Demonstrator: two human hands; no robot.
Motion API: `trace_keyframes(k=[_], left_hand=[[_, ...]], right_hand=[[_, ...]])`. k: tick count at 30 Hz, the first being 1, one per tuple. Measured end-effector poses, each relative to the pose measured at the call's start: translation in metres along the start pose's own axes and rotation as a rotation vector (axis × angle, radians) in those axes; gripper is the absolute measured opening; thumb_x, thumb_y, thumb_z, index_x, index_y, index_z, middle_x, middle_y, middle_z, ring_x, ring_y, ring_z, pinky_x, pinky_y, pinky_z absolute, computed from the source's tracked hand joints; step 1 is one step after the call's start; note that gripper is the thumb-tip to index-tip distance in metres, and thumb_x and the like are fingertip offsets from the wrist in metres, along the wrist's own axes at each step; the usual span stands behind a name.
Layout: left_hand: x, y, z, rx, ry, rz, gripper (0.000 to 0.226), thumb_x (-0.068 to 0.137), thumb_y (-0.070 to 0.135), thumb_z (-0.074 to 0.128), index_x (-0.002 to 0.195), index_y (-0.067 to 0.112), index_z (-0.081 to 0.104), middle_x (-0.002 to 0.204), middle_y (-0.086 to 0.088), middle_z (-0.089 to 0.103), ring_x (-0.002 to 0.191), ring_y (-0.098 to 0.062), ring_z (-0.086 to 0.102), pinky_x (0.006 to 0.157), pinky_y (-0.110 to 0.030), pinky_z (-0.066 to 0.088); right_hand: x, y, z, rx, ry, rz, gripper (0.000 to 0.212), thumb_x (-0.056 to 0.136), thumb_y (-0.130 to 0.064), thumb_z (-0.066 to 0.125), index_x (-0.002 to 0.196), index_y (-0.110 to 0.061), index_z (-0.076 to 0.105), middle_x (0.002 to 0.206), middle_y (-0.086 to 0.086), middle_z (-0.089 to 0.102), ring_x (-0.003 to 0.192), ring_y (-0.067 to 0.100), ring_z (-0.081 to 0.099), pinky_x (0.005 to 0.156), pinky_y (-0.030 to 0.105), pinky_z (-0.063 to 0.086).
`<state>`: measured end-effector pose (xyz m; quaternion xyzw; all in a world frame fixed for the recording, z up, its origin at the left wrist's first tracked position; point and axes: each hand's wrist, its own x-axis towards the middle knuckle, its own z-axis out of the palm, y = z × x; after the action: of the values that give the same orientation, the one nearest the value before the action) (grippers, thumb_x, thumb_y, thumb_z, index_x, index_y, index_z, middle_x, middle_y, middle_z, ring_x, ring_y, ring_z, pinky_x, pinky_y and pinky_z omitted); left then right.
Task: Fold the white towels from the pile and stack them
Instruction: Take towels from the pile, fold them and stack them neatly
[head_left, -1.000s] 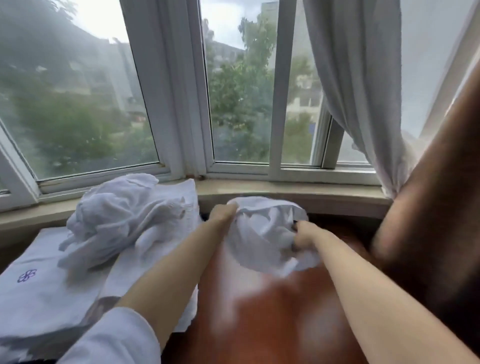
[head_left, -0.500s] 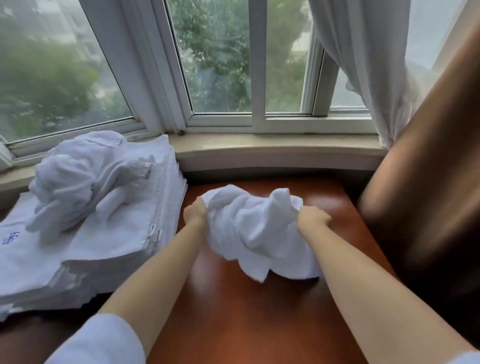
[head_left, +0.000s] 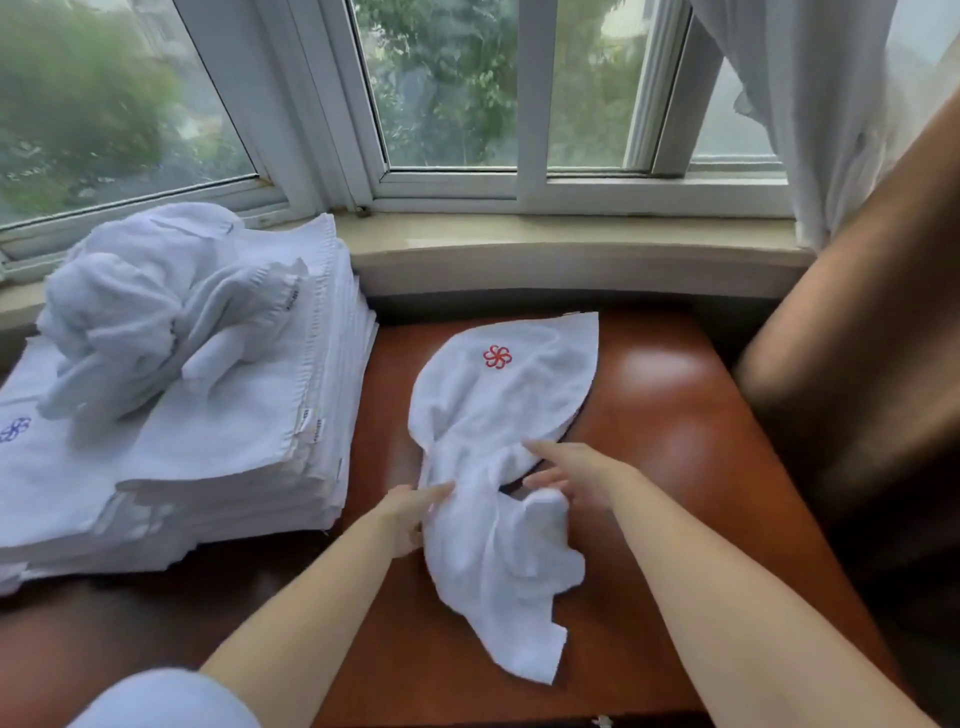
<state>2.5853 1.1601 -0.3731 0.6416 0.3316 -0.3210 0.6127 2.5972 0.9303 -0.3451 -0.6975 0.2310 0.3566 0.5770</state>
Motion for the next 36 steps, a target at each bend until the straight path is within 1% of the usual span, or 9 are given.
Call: trace_keyframes(k=[4,10,14,17,22,26,28,33,36], left_hand=[[0.016,-0.011,0.006,-0.028,0.211,0.096,0.039,0.094,0.026,0.060,0.122,-0.001,0.059,0.111,-0.015,0.065,0.098,-0.032,0.062,0.090,-0.041,0.051],[0.011,0.003,0.011,-0.036,0.061,0.116,0.017,0.089,0.019,0.065,0.099,0.007,0.067,0.094,-0.008,0.072,0.086,-0.023,0.067,0.067,-0.030,0.053],[0.017,0.003,0.007,-0.131,-0.057,0.061,0.024,0.088,0.025,0.069,0.105,0.008,0.070,0.091,-0.009,0.075,0.087,-0.024,0.070,0.061,-0.030,0.056],[0.031,0.010,-0.002,-0.058,0.141,0.097,0.031,0.095,0.025,0.059,0.116,0.003,0.062,0.103,-0.008,0.069,0.091,-0.025,0.066,0.067,-0.032,0.054],[0.038,0.038,-0.021,0.117,0.484,0.127,0.042,0.100,0.025,0.045,0.129,-0.003,0.052,0.130,-0.022,0.056,0.119,-0.037,0.055,0.097,-0.041,0.048],[0.034,0.059,-0.019,-0.088,0.303,-0.119,0.016,0.094,0.004,0.047,0.088,0.000,0.061,0.062,-0.010,0.057,0.046,-0.015,0.055,0.037,-0.016,0.041],[0.027,0.072,-0.017,-0.114,0.195,-0.205,0.042,0.094,0.000,0.047,0.052,-0.001,0.052,0.032,-0.004,0.042,0.022,-0.011,0.040,0.031,-0.009,0.031],[-0.008,0.134,0.010,-0.324,-0.003,0.297,0.008,0.093,0.004,0.044,0.095,0.003,0.052,0.084,-0.017,0.065,0.083,-0.029,0.065,0.067,-0.035,0.057],[-0.039,0.195,0.009,-0.465,-0.011,0.555,0.013,0.093,0.023,0.048,0.090,0.011,0.053,0.082,-0.011,0.061,0.076,-0.025,0.063,0.060,-0.028,0.049]], right_hand=[[0.004,0.016,-0.009,-0.638,-0.044,0.238,0.024,0.094,-0.012,0.045,0.072,-0.008,0.052,0.071,0.009,0.054,0.045,0.013,0.043,0.043,0.020,0.030],[0.016,0.006,0.002,-0.086,0.115,0.070,0.055,0.088,-0.063,0.051,0.114,-0.015,0.054,0.101,0.005,0.066,0.084,0.016,0.064,0.075,0.027,0.048],[0.036,0.004,0.036,-0.019,0.072,0.102,0.049,0.085,-0.043,0.068,0.122,-0.015,0.052,0.102,0.008,0.066,0.082,0.017,0.061,0.079,0.033,0.051],[0.055,-0.001,0.035,0.122,0.388,0.002,0.031,0.089,-0.001,0.052,0.120,-0.002,0.056,0.124,0.018,0.060,0.104,0.031,0.062,0.089,0.033,0.050],[0.045,-0.001,-0.029,0.181,1.010,0.116,0.033,0.089,-0.007,0.048,0.121,-0.004,0.056,0.123,0.021,0.060,0.111,0.038,0.059,0.090,0.041,0.046],[0.038,-0.009,-0.052,0.252,0.869,0.144,0.037,0.087,-0.015,0.054,0.121,-0.001,0.055,0.117,0.018,0.061,0.105,0.037,0.060,0.080,0.036,0.044],[0.038,-0.018,-0.041,0.315,0.731,0.042,0.036,0.087,-0.020,0.058,0.120,-0.004,0.055,0.105,0.013,0.059,0.098,0.033,0.059,0.084,0.035,0.046],[0.022,-0.080,-0.043,0.237,0.692,-0.245,0.025,0.095,-0.014,0.046,0.116,-0.007,0.058,0.105,0.013,0.058,0.090,0.029,0.054,0.075,0.028,0.039],[-0.011,-0.133,-0.073,0.229,0.870,-0.417,0.031,0.096,-0.009,0.040,0.120,-0.002,0.059,0.118,0.017,0.061,0.106,0.030,0.058,0.080,0.028,0.040]])
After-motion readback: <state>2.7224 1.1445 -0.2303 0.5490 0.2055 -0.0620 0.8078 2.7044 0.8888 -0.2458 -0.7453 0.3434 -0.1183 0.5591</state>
